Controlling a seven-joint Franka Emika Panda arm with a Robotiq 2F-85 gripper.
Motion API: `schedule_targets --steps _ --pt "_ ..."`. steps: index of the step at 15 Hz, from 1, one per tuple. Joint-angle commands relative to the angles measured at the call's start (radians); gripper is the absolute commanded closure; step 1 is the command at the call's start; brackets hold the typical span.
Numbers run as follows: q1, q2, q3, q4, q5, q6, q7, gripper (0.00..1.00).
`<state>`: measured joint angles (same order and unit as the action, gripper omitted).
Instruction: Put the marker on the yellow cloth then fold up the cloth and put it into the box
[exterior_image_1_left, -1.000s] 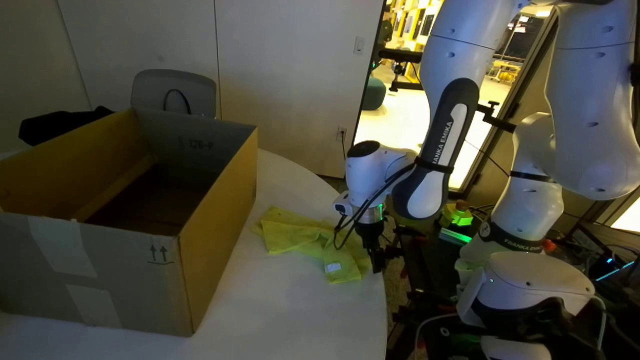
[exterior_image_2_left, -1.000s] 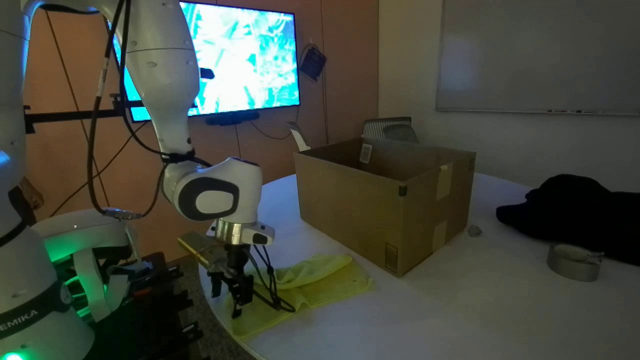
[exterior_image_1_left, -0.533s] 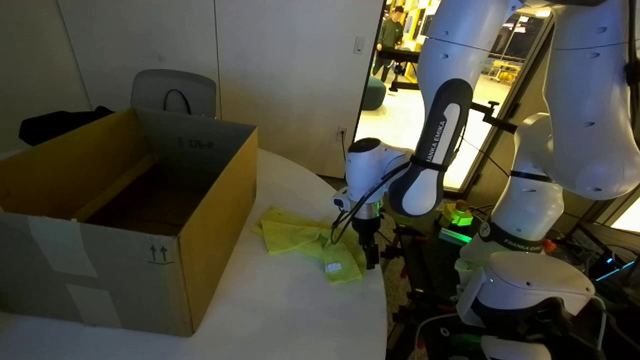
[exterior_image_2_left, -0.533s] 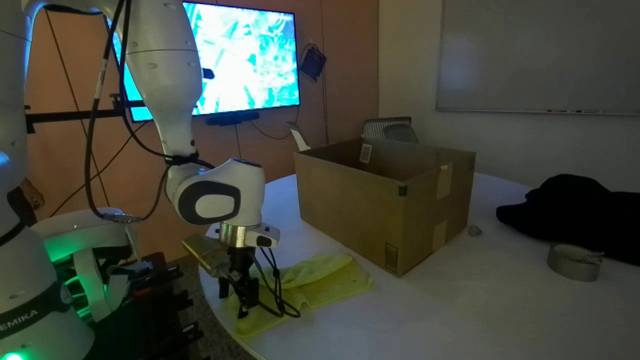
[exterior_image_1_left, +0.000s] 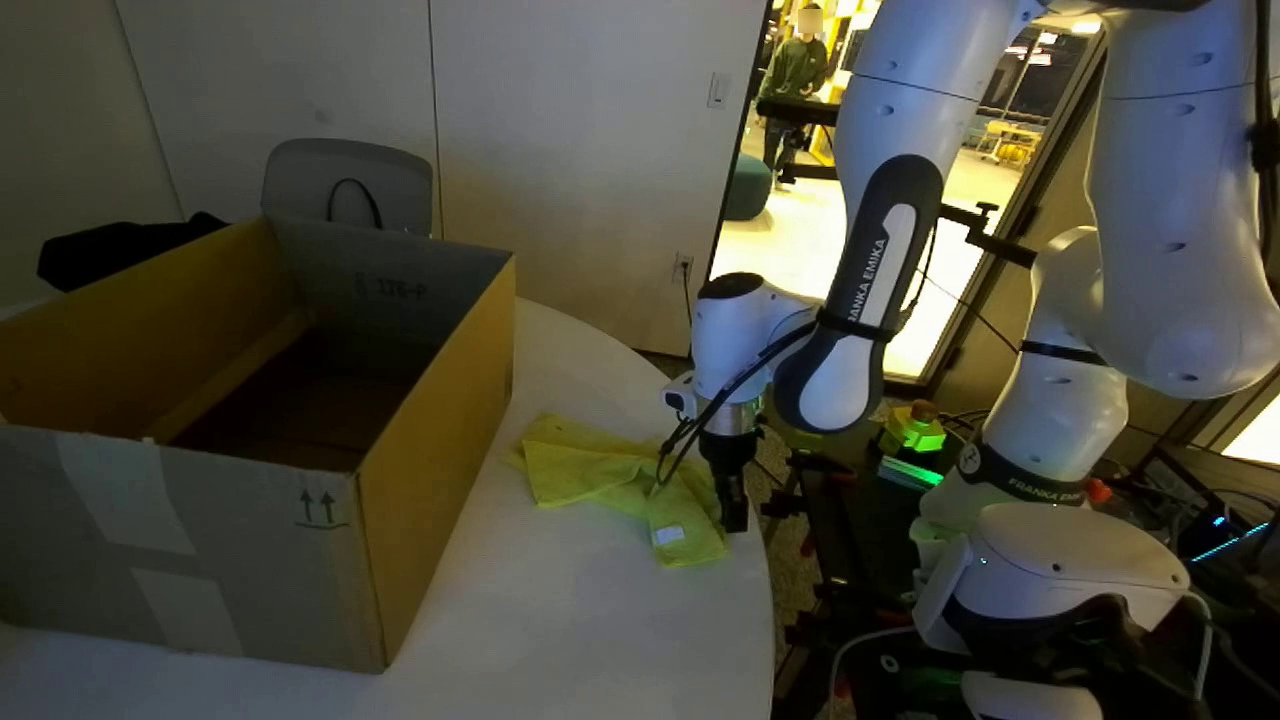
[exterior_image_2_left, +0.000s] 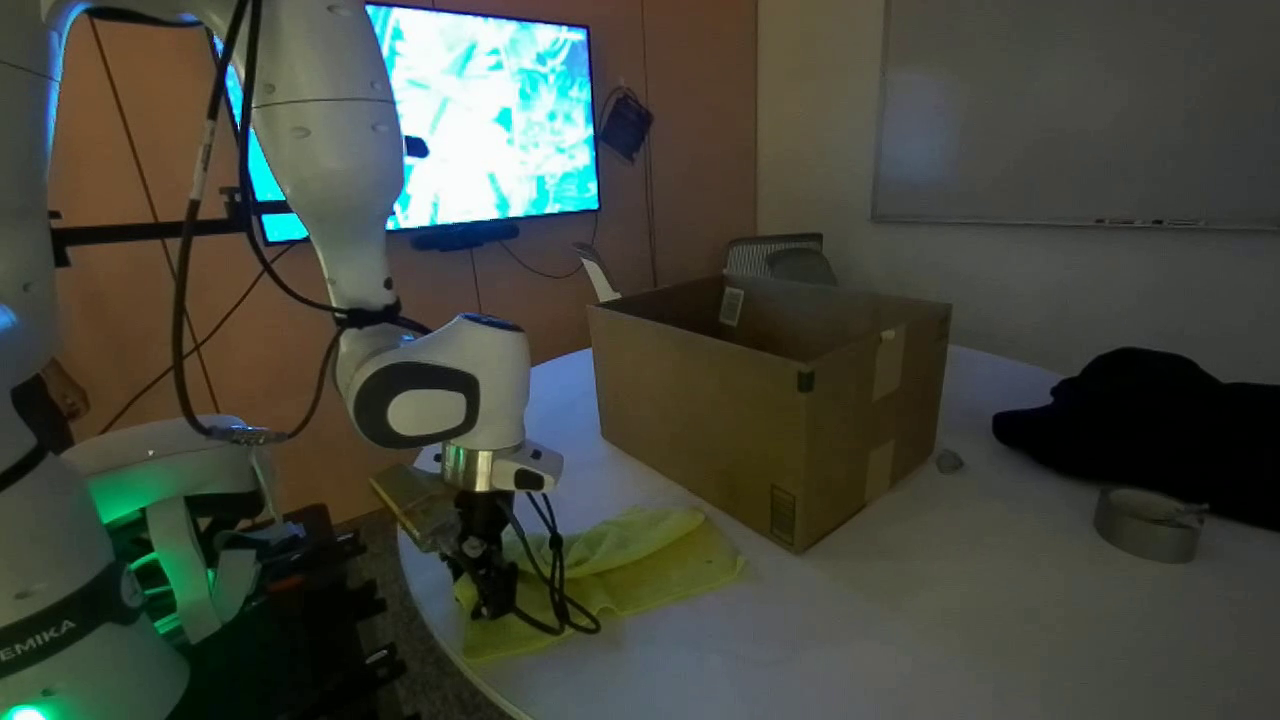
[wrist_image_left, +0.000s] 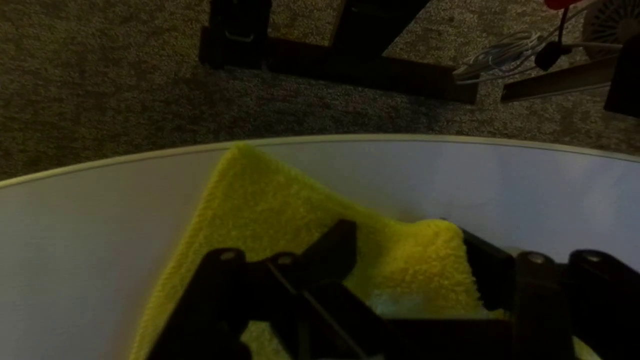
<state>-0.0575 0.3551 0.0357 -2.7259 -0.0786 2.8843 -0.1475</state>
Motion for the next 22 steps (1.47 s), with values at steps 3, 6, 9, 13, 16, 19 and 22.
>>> schedule_targets --steps 3,6,9,13,16,19,22 --pt "-0.005 -0.003 0.017 -0.008 0.026 0.025 -0.002 0.98" --pt "0.003 -0.029 0.017 -0.016 0.026 0.018 0.007 1.0" --pt "0.031 -0.095 0.004 -0.037 0.018 0.004 0.041 1.0" --pt "0.094 -0.201 -0.036 -0.047 -0.016 0.001 0.127 1.0" --pt "0.143 -0.28 -0.083 -0.038 -0.084 -0.001 0.239 1.0" --pt "0.162 -0.34 -0.121 -0.025 -0.214 0.02 0.431 1.0" --pt "0.147 -0.358 -0.138 0.016 -0.354 0.027 0.67 1.0"
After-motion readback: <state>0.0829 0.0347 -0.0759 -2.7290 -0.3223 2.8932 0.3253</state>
